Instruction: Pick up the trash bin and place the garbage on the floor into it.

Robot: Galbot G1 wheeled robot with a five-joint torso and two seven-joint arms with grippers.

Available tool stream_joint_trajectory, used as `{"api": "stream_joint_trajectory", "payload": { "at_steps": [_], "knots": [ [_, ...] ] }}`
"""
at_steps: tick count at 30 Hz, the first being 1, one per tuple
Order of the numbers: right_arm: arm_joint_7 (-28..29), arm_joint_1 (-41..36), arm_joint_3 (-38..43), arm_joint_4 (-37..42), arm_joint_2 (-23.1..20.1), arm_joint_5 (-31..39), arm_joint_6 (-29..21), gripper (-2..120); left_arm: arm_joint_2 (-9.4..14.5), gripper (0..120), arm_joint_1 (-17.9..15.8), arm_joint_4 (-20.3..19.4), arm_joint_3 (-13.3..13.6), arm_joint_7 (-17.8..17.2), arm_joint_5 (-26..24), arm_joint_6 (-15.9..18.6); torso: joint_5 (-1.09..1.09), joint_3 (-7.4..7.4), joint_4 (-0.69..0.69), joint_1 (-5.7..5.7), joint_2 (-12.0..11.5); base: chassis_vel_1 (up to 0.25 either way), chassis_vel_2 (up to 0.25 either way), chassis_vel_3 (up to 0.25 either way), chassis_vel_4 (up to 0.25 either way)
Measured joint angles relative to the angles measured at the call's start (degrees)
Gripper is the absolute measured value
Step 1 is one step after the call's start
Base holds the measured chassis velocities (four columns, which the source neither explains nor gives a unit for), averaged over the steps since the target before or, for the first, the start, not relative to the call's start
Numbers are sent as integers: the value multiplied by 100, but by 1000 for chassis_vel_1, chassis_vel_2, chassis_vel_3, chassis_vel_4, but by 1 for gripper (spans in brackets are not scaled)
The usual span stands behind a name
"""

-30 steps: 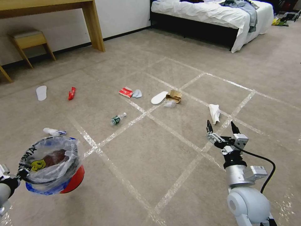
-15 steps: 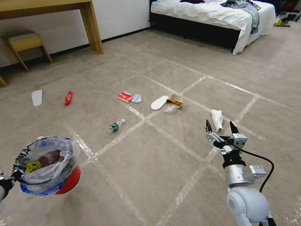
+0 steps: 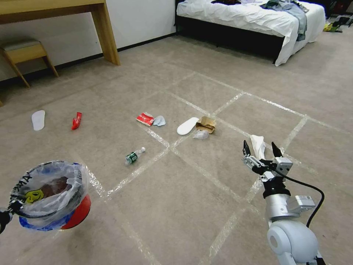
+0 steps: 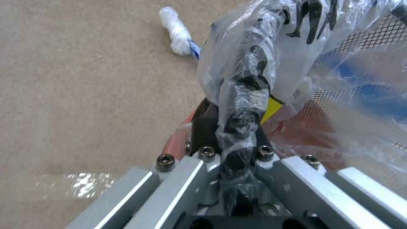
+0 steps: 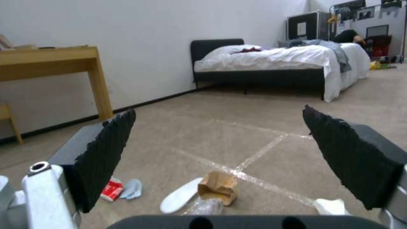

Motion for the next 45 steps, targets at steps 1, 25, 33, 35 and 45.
{"api": "stream_joint_trajectory", "payload": {
  "at_steps": [1,25,33,35,45],
  "knots": [
    [-2,-1,0,2,1,0,1,100,6,0,2,9,-12,0,-7,0,0,0,0,0,0,-107,117,93,-127],
    [-36,-12,-37,-51,114,-152,33,100,113,0,-27,209,-9,83,-17,0,1,0,0,0,0,-119,117,122,-116],
    [-42,1,-68,-82,161,-222,40,100,125,0,-59,252,41,87,3,-1,0,0,0,0,0,-111,123,117,-123],
    [-36,7,-70,-116,165,-259,64,100,125,0,-73,268,61,87,13,0,0,1,0,0,0,-87,91,90,-101],
    [-33,8,-85,-123,170,-289,71,100,124,0,-75,276,67,84,4,-1,0,0,1,-1,0,-30,22,21,-24]
  ]
}}
